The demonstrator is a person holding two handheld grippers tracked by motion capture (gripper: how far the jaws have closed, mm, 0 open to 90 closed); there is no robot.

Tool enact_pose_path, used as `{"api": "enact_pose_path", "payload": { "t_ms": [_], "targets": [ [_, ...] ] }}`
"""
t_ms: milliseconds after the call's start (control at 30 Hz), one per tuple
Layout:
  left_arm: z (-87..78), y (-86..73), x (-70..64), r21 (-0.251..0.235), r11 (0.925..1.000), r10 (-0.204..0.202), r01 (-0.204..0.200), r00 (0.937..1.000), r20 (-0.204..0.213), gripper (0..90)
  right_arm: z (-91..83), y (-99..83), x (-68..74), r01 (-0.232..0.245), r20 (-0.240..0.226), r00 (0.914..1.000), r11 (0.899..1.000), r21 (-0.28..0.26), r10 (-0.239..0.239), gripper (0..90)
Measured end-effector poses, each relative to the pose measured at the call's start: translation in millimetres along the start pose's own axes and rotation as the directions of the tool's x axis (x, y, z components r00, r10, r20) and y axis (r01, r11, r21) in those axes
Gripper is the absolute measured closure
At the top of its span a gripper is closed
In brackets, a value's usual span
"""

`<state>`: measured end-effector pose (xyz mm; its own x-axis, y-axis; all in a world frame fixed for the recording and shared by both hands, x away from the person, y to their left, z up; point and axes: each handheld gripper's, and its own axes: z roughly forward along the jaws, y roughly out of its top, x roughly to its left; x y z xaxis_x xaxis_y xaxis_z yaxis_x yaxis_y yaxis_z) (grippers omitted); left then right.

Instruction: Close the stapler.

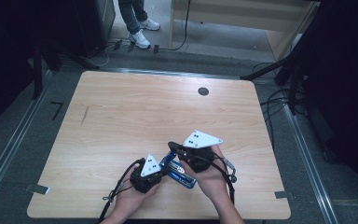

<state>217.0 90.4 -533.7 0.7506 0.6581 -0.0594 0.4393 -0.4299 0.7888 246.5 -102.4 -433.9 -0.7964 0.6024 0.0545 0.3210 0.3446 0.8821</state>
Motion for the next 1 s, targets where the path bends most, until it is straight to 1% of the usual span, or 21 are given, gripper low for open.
{"api": "enact_pose_path", "payload": {
  "t_ms": [133, 300, 467, 667, 767, 833, 867, 1000],
  "targets": [
    [-0.1, -0.1, 0.0, 0.0, 1.0, 0.002, -0.002, 1.0, 0.0, 90.0, -5.6, -6.4, -1.3, -0.003, 0.003, 1.0, 1.0, -0.002, 0.003, 90.0],
    [-0.4, -0.1, 0.0, 0.004, 1.0, 0.007, -0.007, 1.0, 0.003, 90.0, -15.8, -17.2, -3.9, -0.013, 0.018, 0.9998, 1.0, -0.002, 0.013, 90.0],
    [-1.0, -0.8, -1.5, 0.013, 0.9995, 0.028, -0.028, 0.9994, 0.022, 90.0, -22.4, -28.5, -5.2, -0.025, 0.025, 0.9994, 1.0, 0.004, 0.025, 90.0],
    [-1.1, -0.9, -0.2, 0.011, 0.9999, 0.012, -0.012, 0.9996, 0.026, 90.0, -29.5, -48.1, -7.6, -0.041, 0.038, 0.9985, 0.999, 0.026, 0.04, 90.0],
    [-1.2, -0.9, -0.3, 0.012, 0.9998, 0.013, -0.014, 0.9996, 0.024, 90.0, -32.9, -57.7, -9.9, -0.059, 0.045, 0.9973, 0.998, 0.033, 0.057, 90.0],
    [-1.4, -0.8, -0.4, 0.015, 0.9997, 0.017, -0.018, 0.9996, 0.022, 90.0, -34.4, -63.6, -11.5, -0.062, 0.048, 0.997, 0.997, 0.039, 0.06, 90.0],
    [-1.4, -0.8, -0.5, 0.016, 0.9997, 0.017, -0.017, 0.9996, 0.021, 90.0, -35.5, -66.7, -11.7, -0.071, 0.052, 0.9963, 0.997, 0.04, 0.069, 90.0],
    [-1.2, -0.9, -0.8, 0.014, 0.9996, 0.023, -0.024, 0.9994, 0.026, 90.0, -38.0, -76.4, -12.0, -0.081, 0.057, 0.9952, 0.996, 0.04, 0.079, 90.0]
  ]
}}
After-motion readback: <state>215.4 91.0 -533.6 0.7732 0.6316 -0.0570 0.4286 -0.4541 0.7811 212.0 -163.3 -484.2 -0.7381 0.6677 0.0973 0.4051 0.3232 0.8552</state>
